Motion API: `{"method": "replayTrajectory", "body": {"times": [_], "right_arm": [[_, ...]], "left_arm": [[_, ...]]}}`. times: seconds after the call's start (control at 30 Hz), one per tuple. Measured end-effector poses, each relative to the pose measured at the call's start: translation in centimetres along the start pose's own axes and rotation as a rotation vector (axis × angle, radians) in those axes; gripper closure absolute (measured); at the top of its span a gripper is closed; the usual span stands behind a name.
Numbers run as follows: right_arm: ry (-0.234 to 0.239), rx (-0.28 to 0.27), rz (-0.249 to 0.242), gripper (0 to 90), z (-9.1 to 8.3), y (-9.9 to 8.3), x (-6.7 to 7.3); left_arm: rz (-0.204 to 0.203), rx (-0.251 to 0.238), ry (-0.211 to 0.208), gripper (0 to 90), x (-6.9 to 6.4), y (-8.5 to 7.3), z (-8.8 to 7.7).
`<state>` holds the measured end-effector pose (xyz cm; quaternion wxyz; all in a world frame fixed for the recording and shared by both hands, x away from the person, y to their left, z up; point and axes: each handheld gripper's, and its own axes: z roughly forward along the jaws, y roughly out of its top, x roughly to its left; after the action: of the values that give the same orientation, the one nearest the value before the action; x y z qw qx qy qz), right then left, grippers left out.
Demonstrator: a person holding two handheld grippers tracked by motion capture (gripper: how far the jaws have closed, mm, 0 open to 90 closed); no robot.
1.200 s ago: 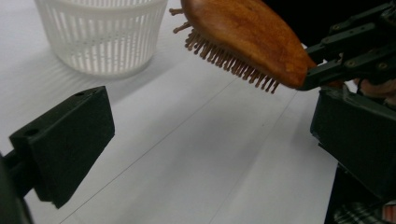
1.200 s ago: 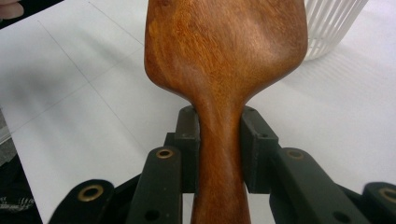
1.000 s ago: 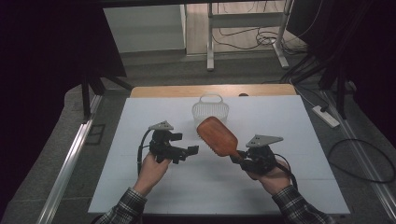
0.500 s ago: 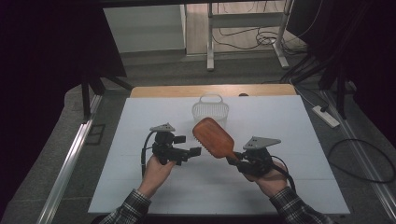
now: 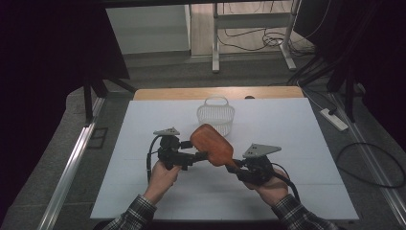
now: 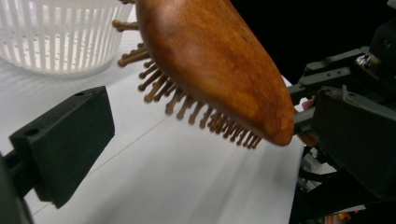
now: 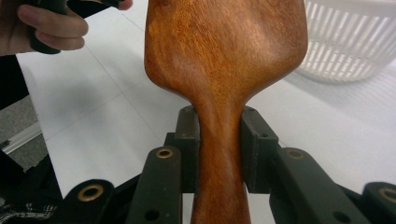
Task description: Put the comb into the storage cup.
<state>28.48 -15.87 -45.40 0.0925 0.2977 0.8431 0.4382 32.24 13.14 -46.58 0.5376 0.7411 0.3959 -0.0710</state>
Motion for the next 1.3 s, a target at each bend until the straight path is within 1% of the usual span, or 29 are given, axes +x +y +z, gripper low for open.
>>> {"method": "replayTrajectory", "body": {"times": [0.27,0.4,0.53,0.57,0.67,0.77,0.83,0.87,0.97,1.03,1.2,1.3], "right_arm": [[0.02,-0.008,-0.016,71.7,0.5,0.1,0.9],[0.026,-0.017,-0.023,71.7,0.6,0.1,1.3],[0.041,-0.02,-0.024,71.7,0.8,0.1,1.7],[0.044,-0.02,-0.025,71.7,0.8,0.1,1.8],[0.049,-0.021,-0.029,71.7,0.9,0.1,1.9],[0.049,-0.024,-0.032,71.7,0.9,0.1,2.0],[0.048,-0.026,-0.033,71.7,0.9,0.1,2.0],[0.047,-0.026,-0.033,71.7,0.9,0.1,2.0],[0.045,-0.029,-0.035,71.7,0.8,0.1,2.0],[0.043,-0.031,-0.036,71.7,0.9,0.1,2.0],[0.045,-0.041,-0.04,71.7,0.8,0.1,2.0],[0.048,-0.044,-0.044,71.7,0.7,0.1,2.0]], "left_arm": [[-0.028,-0.003,-0.038,0.0,0.1,-0.1,0.4],[-0.03,0.0,-0.045,0.0,0.1,-0.1,0.5],[-0.039,0.0,-0.057,0.0,0.1,-0.1,0.5],[-0.043,-0.003,-0.066,0.0,0.1,-0.1,0.5],[-0.059,-0.003,-0.084,0.0,0.2,-0.2,0.6],[-0.081,0.008,-0.104,0.0,0.3,-0.2,0.7],[-0.085,0.021,-0.11,3.0,0.2,-0.2,0.9],[-0.086,0.019,-0.112,3.9,0.2,-0.2,0.9],[-0.095,0.015,-0.125,11.0,0.2,-0.2,0.8],[-0.11,0.014,-0.137,16.3,0.3,-0.2,0.7],[-0.141,0.013,-0.169,26.0,0.4,-0.2,0.6],[-0.16,0.01,-0.186,29.1,0.5,-0.3,0.6]]}}
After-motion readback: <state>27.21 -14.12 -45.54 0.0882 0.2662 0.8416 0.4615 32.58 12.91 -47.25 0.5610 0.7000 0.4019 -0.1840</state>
